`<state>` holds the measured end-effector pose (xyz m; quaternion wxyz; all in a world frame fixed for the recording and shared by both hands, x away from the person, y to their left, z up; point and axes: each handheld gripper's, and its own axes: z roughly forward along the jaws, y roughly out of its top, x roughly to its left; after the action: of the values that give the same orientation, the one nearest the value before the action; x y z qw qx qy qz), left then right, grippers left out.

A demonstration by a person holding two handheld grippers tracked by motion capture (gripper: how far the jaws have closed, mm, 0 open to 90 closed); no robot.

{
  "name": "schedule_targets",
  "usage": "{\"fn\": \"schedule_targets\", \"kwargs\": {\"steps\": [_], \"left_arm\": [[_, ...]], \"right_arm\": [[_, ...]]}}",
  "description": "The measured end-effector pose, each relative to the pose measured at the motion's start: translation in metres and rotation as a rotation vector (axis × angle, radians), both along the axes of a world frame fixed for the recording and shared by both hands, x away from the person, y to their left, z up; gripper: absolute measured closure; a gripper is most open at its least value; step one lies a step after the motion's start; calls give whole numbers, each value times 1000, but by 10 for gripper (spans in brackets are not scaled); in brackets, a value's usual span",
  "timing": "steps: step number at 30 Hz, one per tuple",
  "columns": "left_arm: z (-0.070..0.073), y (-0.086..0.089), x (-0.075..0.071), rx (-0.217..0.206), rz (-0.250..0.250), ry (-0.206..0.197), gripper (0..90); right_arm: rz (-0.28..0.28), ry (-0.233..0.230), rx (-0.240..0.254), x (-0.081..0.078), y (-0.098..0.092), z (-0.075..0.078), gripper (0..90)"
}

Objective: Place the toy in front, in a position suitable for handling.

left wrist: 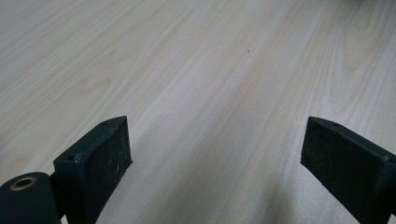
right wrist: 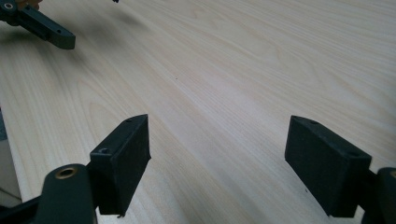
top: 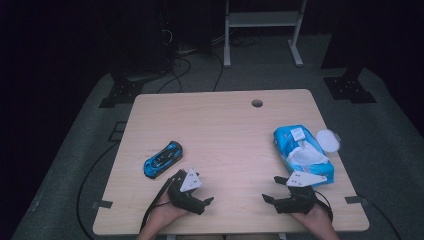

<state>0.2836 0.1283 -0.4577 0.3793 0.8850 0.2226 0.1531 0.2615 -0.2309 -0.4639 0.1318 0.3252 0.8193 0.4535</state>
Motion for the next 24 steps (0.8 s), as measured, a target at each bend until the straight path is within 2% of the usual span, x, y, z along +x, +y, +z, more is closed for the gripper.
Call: {"fn": "schedule_targets", "kwargs": {"steps": [8,9,10,11,13,14,16,19,24], "left_arm": [[6,-2,3,14,-3,0,77],[10,0,5,-4,3,1,78],[10,0,5,-4,3,1,77],[17,4,8,-13,14,-6,78],[20,7,10,-19,19,-5,78],[27,13,13,-33,25,8,78],[29,16,14,-37,27,15,78],[40,28,19,-19,48,7,77],[49,41,29,2,79,-4,77]], "right_arm": [[-10,8,8,-1,-3,-1,215],[-13,10,12,-1,-3,-1,213],[-13,10,12,-1,-3,-1,213],[-17,11,10,-1,-4,-1,213],[-18,15,9,-1,-3,-1,213],[-16,14,12,-2,-3,0,213],[-18,11,14,-3,-3,2,213],[-21,-8,39,-4,-5,8,209],[-22,-8,43,-4,-8,9,209]]}}
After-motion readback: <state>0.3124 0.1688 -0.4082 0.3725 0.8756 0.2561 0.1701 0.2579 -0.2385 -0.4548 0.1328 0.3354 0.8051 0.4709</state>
